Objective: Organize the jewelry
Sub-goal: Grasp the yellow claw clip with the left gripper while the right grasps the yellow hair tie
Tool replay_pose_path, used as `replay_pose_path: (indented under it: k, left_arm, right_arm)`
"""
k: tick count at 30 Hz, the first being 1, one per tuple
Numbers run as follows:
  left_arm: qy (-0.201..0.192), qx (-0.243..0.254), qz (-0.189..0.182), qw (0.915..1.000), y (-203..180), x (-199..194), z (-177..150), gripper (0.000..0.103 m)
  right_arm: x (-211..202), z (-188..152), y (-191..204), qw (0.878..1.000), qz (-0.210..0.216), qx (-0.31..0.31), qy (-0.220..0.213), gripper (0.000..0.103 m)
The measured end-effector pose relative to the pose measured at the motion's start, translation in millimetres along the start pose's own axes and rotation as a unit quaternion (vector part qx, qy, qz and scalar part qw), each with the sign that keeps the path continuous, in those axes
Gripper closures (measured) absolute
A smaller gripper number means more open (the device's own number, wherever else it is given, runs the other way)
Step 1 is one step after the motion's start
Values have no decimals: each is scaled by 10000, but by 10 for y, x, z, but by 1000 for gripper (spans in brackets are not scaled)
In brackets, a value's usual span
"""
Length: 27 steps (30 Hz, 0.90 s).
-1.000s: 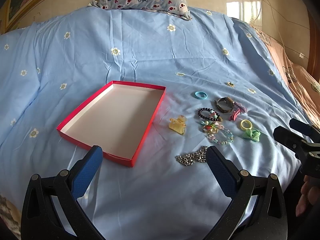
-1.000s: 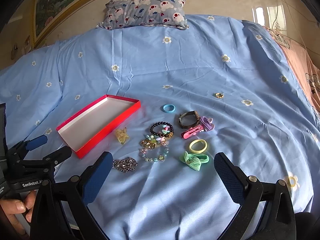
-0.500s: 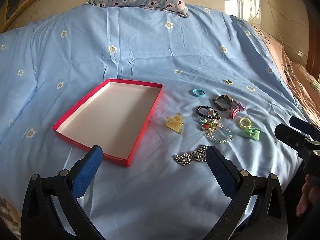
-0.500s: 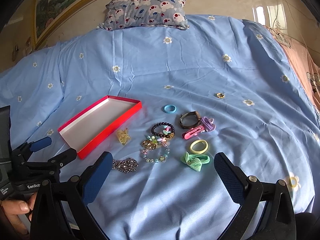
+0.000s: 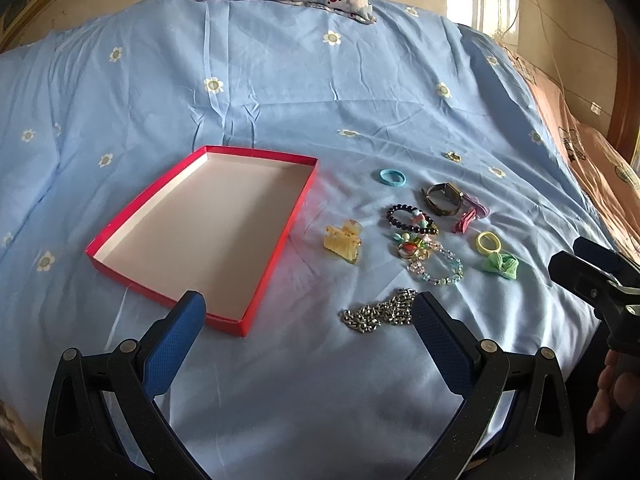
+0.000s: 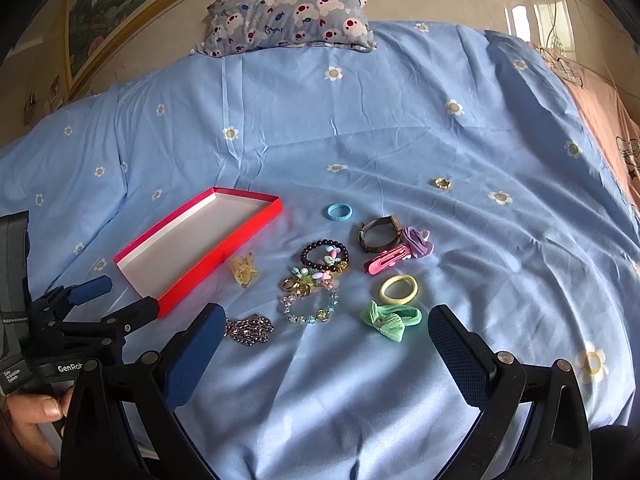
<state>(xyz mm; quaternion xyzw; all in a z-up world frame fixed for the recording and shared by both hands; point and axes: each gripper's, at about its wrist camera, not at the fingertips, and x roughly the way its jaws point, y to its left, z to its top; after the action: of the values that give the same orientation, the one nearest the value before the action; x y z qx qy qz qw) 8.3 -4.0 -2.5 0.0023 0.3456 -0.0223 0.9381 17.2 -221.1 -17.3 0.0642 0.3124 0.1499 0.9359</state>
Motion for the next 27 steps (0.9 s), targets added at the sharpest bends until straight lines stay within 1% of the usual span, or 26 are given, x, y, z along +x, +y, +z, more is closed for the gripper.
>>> replay_pose_path:
  k: [6,9,12,15,18,20,24,26,27]
  left_arm:
    - [145,-51,-228,9996,8,136,72,0]
    - [205,15,-286,9994,-26,249,126,5]
    - [254,69,-307,9992,-62,371,192,5]
    - [326,137,-318,9989,-89,507,255,8]
    - [453,173,-375,9981,-107,653,312,11]
    - [518,213,-393,9977,-116,747,342,11]
    - [684,249,-429,9964,-135,941,396,13]
    - [766,273,-446,9957,-151,1037,414,15]
    - [808,296,-441,9953,-161,1092,422,15]
  right_arm:
    - [81,34,-86,9999,31,76,68,2]
    - [139,73,-129,9999,23,71,86,2]
    - [221,110,-186,9998,54,113,138,3]
    - [311,140,-257,9997,38,140,215,6]
    - [415,183,-343,9993,5,194,310,13]
    - [489,211,-411,9989,-5,267,380,20]
    - [658,254,-539,9978,-77,354,549,27]
    - [743,265,-604,9969,-86,420,656,36]
    - [781,267,-633,9965,-100,438,703,37]
